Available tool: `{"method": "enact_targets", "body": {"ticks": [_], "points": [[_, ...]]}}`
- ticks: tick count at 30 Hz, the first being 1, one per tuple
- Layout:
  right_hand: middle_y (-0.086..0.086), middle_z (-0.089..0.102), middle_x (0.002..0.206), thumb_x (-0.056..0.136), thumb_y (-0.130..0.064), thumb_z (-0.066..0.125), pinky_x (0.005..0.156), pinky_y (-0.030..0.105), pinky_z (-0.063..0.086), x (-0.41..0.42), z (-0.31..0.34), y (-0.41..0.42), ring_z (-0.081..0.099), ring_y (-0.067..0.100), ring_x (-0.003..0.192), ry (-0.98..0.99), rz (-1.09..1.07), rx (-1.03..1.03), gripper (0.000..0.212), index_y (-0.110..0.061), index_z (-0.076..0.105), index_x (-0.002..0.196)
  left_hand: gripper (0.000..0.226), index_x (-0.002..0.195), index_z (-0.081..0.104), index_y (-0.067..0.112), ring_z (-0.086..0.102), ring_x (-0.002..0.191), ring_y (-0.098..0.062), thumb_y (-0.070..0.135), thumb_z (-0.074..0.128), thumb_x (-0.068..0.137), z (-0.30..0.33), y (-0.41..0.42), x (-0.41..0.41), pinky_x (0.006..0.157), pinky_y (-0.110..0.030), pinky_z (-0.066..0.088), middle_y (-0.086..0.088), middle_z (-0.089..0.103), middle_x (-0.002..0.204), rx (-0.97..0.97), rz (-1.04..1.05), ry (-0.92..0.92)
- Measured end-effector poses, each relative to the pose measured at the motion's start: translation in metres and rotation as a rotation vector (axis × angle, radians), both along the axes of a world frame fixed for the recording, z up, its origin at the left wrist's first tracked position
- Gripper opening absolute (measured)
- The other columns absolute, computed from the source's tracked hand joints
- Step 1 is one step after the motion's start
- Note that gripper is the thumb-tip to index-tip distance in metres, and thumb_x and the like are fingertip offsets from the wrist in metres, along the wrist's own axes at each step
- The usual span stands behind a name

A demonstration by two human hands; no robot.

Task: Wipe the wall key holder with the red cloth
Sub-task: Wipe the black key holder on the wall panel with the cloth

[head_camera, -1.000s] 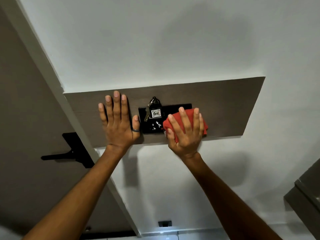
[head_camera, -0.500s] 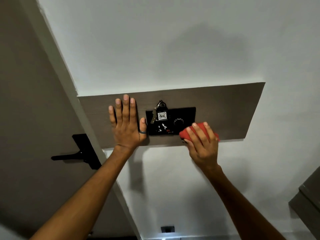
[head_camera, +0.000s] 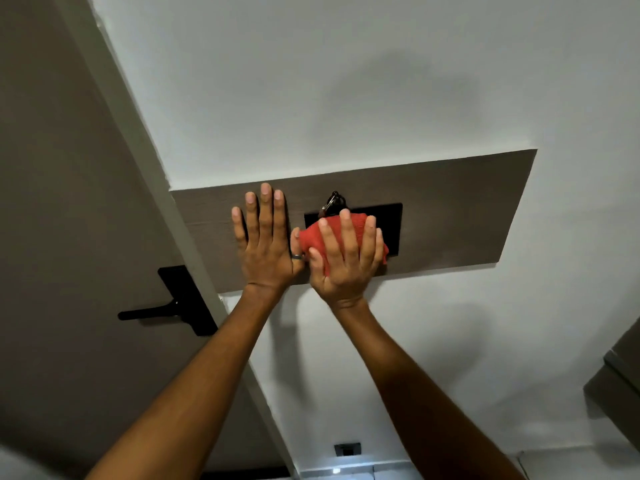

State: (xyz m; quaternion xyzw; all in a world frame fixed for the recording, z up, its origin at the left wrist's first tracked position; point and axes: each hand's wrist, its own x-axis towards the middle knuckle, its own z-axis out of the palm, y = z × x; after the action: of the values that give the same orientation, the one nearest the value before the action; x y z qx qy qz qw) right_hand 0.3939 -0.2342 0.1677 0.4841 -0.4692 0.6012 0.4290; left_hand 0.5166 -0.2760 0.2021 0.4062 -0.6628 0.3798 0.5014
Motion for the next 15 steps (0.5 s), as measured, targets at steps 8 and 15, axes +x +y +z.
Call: {"method": "enact_targets", "body": {"ticks": [8, 15], "points": [[0.010, 0.053, 0.150, 0.111, -0.046, 0.033, 0.127, 0.050, 0.030, -0.008, 0.001, 0.003, 0.032, 0.038, 0.155, -0.109, 0.011, 0.012, 0.048, -0.020, 0.057, 0.144, 0.066, 0.162, 0.009, 0.012, -0.003, 0.159, -0.024, 0.035, 0.030, 0.104, 0.002, -0.001, -0.001, 0.130, -0.048, 0.001, -0.002, -0.005, 0.171, 0.004, -0.021, 0.005], [0.009, 0.053, 0.152, 0.109, -0.044, 0.037, 0.127, 0.051, 0.031, -0.013, 0.001, 0.006, 0.030, 0.035, 0.157, -0.082, 0.051, 0.054, 0.047, -0.022, 0.058, 0.144, 0.066, 0.162, 0.008, 0.012, -0.004, 0.158, -0.024, 0.035, 0.030, 0.104, 0.000, -0.001, 0.001, 0.130, -0.048, 0.000, -0.002, -0.006, 0.171, 0.027, -0.029, 0.011]]}}
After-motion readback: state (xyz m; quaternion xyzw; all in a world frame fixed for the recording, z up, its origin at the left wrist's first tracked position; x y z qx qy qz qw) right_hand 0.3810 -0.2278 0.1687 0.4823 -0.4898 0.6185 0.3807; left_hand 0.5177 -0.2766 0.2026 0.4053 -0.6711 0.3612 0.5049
